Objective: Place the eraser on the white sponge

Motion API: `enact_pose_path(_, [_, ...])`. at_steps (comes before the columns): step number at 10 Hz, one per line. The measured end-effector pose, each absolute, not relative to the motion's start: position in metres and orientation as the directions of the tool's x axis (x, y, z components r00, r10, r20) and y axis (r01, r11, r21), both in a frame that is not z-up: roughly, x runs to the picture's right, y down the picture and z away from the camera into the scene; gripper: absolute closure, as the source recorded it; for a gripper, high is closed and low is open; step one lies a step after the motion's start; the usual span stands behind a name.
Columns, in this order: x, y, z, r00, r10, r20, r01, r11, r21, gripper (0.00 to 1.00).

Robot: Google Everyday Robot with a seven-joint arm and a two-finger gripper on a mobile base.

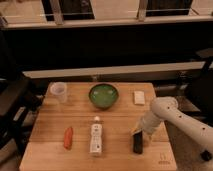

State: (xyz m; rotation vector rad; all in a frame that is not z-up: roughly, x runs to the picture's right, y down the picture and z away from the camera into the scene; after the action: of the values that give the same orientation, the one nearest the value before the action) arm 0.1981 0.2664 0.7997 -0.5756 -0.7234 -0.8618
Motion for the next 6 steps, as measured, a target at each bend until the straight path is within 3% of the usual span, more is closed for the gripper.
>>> enact_pose_path(3, [0.198,0.264,0.798,0.446,-0.469,0.762,0.831,0.533,-0.158,0.98])
enact_pose_path(6, [0.197,0.260,0.785,0.451,-0.485,0.749,0.828,0.541,-0.149,1.00])
